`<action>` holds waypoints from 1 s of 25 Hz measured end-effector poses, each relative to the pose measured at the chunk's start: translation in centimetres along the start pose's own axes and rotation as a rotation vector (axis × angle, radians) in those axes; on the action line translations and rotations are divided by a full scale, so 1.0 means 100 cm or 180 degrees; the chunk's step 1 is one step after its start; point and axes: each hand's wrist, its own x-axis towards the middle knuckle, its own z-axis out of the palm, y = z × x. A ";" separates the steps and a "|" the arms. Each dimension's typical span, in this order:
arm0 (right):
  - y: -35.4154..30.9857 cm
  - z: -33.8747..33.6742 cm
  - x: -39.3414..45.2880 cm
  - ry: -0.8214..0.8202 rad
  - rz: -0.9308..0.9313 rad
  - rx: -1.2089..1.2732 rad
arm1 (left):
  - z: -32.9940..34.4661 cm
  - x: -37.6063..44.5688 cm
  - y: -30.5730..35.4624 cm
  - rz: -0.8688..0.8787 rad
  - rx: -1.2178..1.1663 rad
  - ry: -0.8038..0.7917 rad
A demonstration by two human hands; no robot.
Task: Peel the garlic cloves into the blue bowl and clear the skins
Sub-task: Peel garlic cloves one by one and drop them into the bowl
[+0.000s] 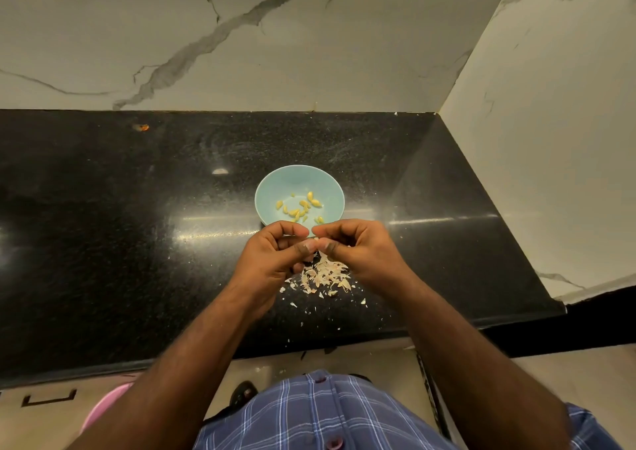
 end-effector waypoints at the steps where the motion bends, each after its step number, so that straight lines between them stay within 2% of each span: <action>1: 0.000 0.001 0.000 -0.0003 0.0007 0.0000 | 0.000 0.000 0.000 0.0026 0.0057 -0.0003; 8: 0.001 0.002 -0.001 0.0107 0.0032 0.0224 | -0.002 -0.003 0.000 0.0013 -0.0055 -0.0001; 16: -0.002 0.002 -0.001 0.0120 0.0017 0.0554 | -0.002 -0.003 0.000 0.0011 0.0236 -0.0035; 18: -0.001 0.005 -0.001 0.0191 -0.0115 0.0543 | 0.001 -0.003 -0.002 -0.0112 0.0065 0.0054; 22: 0.004 0.012 -0.002 0.0446 -0.0608 0.0169 | 0.008 -0.004 -0.004 -0.0467 -0.0759 0.0113; 25: 0.007 0.015 -0.003 0.0625 -0.0685 0.0022 | 0.010 -0.003 -0.008 -0.0357 -0.0873 0.0217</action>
